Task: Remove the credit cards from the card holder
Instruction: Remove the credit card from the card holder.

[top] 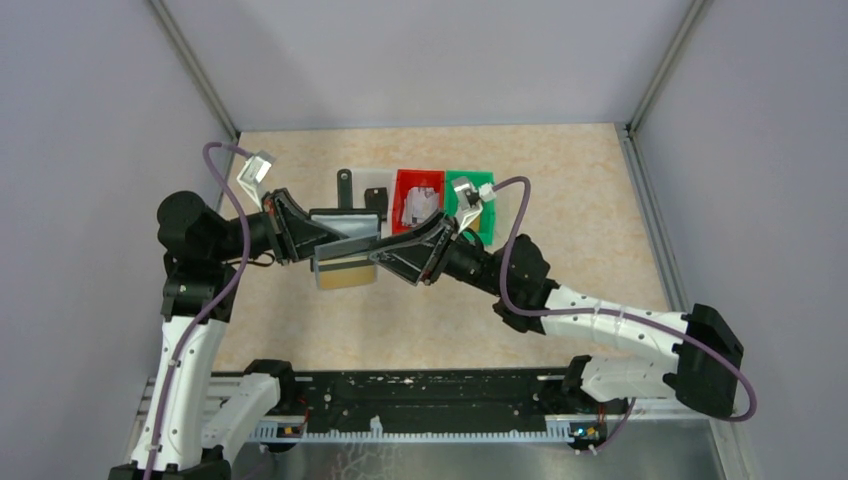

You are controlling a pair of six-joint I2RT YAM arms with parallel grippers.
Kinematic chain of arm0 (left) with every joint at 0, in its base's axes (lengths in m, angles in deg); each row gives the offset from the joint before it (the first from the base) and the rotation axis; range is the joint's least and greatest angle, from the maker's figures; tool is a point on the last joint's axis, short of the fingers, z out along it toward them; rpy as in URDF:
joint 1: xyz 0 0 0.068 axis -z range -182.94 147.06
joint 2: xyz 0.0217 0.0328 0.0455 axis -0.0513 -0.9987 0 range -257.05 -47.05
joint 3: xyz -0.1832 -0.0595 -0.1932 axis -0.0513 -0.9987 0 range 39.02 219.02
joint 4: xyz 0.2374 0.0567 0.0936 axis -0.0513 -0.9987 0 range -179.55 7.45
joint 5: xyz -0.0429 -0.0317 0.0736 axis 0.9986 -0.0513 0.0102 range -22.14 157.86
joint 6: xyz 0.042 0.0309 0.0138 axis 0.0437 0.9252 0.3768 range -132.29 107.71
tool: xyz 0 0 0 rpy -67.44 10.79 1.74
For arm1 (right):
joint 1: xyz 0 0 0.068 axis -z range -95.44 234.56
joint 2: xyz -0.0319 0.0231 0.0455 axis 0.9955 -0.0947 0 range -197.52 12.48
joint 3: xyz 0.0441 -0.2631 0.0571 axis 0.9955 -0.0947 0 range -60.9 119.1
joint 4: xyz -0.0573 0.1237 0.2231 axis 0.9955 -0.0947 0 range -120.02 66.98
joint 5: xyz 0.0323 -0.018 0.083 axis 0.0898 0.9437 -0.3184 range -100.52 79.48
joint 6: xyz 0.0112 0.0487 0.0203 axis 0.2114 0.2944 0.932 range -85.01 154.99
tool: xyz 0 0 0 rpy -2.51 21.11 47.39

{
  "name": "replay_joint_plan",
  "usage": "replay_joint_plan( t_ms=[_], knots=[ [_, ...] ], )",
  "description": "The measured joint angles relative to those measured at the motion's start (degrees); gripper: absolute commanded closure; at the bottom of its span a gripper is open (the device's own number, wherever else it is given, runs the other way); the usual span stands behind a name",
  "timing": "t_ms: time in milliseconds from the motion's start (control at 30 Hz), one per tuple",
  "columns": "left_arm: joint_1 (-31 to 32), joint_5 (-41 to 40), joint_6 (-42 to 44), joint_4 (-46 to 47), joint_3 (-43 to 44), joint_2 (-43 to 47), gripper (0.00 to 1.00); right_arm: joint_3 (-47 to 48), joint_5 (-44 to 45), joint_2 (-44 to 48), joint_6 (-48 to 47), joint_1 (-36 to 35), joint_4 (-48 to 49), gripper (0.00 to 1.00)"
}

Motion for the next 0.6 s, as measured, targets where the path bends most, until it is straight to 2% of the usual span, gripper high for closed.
replay_joint_plan(
  t_ms=[133, 300, 600],
  knots=[
    [0.0, 0.09, -0.79, 0.2, 0.0, 0.0, 1.0, 0.39, 1.75, -0.11, -1.57, -0.02, -1.99, 0.6],
    [-0.07, -0.44, -1.07, 1.09, 0.0, 0.0, 1.0, 7.56, 5.29, -0.63, -7.32, -1.01, -17.81, 0.6],
    [-0.11, -0.44, -1.62, 1.68, -0.02, -0.09, 1.0, 8.61, 14.99, -0.39, -11.82, -2.43, -24.87, 0.58]
  ],
)
